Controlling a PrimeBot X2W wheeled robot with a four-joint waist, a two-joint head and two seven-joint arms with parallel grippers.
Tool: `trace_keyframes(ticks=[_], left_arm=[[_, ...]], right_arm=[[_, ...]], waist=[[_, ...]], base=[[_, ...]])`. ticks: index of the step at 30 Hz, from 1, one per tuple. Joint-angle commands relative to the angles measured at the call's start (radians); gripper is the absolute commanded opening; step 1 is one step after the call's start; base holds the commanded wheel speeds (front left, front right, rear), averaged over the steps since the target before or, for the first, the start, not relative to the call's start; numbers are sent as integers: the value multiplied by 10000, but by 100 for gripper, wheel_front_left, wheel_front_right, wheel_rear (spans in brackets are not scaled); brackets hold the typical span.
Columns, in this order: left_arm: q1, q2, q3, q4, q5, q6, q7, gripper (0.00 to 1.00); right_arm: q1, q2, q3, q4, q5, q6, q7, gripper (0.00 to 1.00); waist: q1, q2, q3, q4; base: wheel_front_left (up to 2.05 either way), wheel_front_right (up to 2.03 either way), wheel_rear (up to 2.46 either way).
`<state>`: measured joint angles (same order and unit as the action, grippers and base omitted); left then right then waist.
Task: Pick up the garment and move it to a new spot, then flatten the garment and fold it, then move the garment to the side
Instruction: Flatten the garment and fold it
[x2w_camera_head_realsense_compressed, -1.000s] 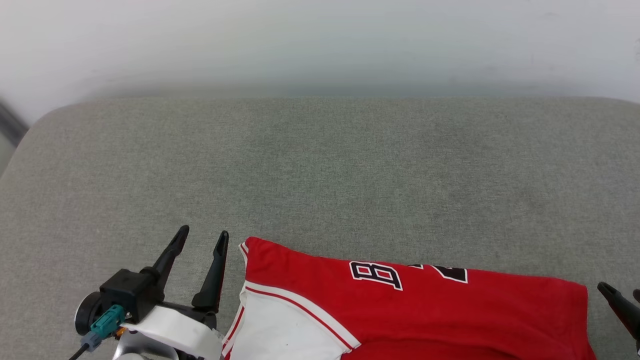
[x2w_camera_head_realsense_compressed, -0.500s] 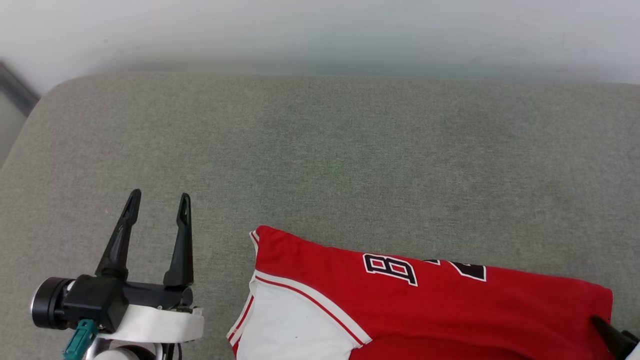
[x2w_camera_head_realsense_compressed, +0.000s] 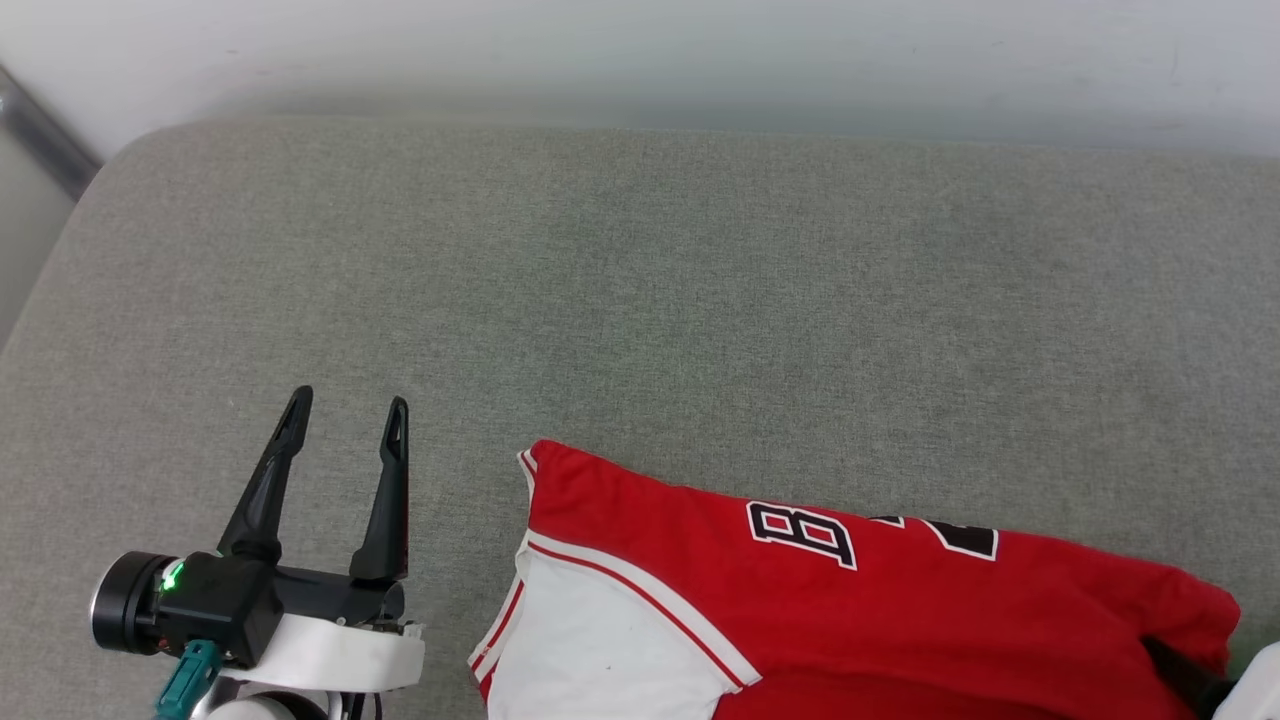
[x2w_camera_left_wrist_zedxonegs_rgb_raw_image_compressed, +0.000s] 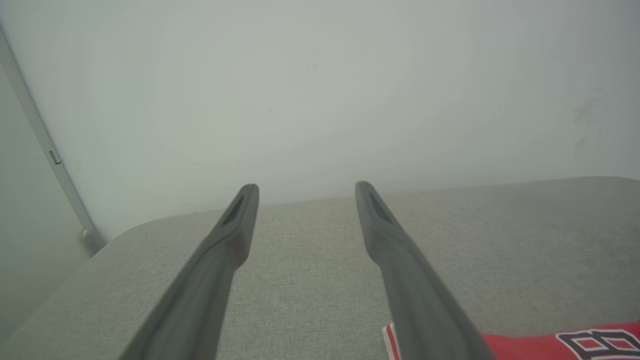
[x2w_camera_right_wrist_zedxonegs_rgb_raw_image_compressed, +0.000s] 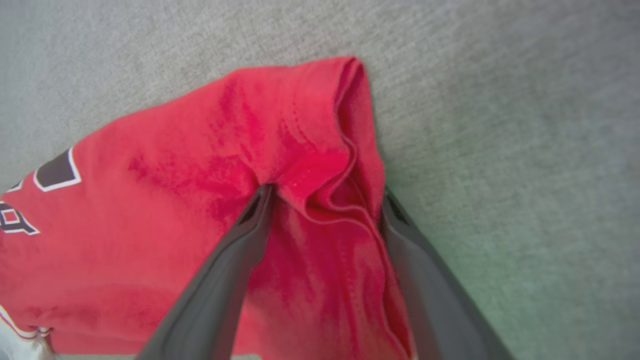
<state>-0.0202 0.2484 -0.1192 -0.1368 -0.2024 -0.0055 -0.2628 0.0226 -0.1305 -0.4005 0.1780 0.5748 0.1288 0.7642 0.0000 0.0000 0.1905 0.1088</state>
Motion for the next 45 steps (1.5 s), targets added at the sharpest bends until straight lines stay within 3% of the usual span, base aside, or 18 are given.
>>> trace_keyframes(ticks=[1,5,13,19,22,27,33,45], left_arm=[[-29,-113,130,45,131,-139,-22,100],[20,-283,282,118,262,-336,-22,100],[188,-570,529,309,533,-735,-23,100],[276,-688,576,454,674,-919,-23,100],[292,-757,592,515,707,-990,-23,100],[350,-857,549,589,763,-1079,-23,100],[438,-949,599,605,776,-1134,-23,100],[528,-1116,575,673,811,-1223,-23,100]], right_arm=[[408,686,795,770,143,34,246,0],[357,471,876,699,90,32,-160,0],[-132,-787,-57,483,-334,6,-1242,0],[-311,-1739,-651,957,-1358,12,-1626,0],[-426,-1884,-802,1174,-1707,12,-1675,0],[-370,-1670,-496,757,-1523,15,-1471,0],[87,-1178,794,-722,-885,15,-623,0],[848,355,3082,-3659,-35,17,885,0]], waist=[[0,0,-13,11],[0,0,-90,-26],[0,0,-339,-238],[0,0,-487,-379],[0,0,-562,-424],[0,0,-711,-490],[0,0,-916,-458],[0,0,-1134,-40]], base=[[0,0,0],[0,0,0],[0,0,0],[0,0,0],[0,0,0],[0,0,0],[0,0,0],[0,0,0]])
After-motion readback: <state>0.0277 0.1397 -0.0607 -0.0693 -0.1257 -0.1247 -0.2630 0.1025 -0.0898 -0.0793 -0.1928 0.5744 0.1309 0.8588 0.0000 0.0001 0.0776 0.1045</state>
